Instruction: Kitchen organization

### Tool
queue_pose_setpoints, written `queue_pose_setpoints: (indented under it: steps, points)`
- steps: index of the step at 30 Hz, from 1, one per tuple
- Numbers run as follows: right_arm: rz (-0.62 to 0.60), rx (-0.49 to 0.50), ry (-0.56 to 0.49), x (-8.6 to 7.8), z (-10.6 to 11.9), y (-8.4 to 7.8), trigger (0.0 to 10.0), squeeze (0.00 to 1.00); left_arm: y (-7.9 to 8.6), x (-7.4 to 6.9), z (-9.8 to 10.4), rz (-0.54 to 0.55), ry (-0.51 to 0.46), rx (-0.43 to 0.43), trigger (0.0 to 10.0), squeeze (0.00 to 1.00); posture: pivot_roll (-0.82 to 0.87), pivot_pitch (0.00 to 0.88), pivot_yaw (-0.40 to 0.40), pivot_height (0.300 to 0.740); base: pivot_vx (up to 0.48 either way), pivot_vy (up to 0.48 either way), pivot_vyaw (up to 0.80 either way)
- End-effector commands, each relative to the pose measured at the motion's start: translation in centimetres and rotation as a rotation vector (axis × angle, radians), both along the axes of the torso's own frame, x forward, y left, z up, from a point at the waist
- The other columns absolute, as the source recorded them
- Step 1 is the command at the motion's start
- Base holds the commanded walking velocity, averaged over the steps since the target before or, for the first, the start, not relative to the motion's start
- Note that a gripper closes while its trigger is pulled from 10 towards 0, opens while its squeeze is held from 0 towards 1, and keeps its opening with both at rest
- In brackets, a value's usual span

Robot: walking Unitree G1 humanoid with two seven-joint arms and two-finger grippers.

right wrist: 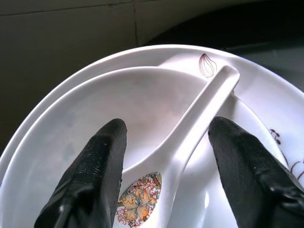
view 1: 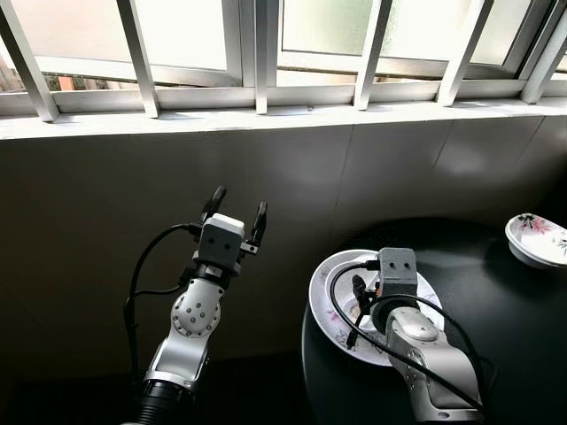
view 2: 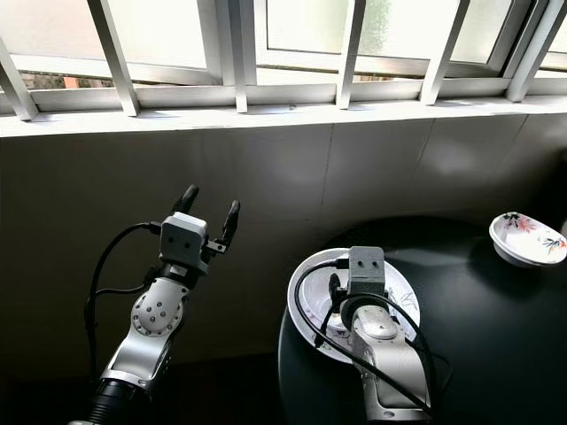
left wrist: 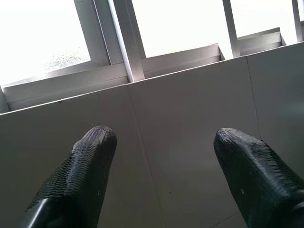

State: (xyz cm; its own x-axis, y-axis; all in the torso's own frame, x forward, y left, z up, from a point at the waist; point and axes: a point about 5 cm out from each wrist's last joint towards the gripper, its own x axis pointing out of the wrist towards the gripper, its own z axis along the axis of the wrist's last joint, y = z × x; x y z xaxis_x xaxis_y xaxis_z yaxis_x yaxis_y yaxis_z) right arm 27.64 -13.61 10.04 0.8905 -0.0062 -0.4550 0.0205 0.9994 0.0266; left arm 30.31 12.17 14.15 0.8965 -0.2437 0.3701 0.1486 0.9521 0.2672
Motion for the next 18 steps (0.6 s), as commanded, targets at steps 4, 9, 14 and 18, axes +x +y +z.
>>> queue_pose_setpoints:
  steps: [4,9,14,18]
  points:
    - [0.004,0.04,0.044,0.4,-0.4,0.2,10.0,0.0,0.1,0.1,-0.1,0.002,0.001,0.013,10.0,0.0,0.05,0.0,-0.043,0.74,0.0,0.0,0.0]
    - [-0.007,0.109,0.103,1.1,-1.2,-0.2,10.0,0.0,-0.1,0.1,-0.3,0.0,0.007,0.013,10.0,0.0,0.05,0.0,-0.042,0.74,0.0,0.0,0.0]
    - [-0.022,0.152,0.137,1.8,-1.7,-0.9,10.0,0.0,-0.1,0.2,-0.3,0.002,0.011,0.017,10.0,0.0,0.05,0.0,-0.042,0.74,0.0,0.0,0.0]
    - [0.004,0.148,0.163,2.1,-2.5,-1.2,10.0,0.0,0.0,0.2,-0.4,0.006,0.016,0.022,10.0,0.0,0.05,0.0,-0.043,0.74,0.0,0.0,0.0]
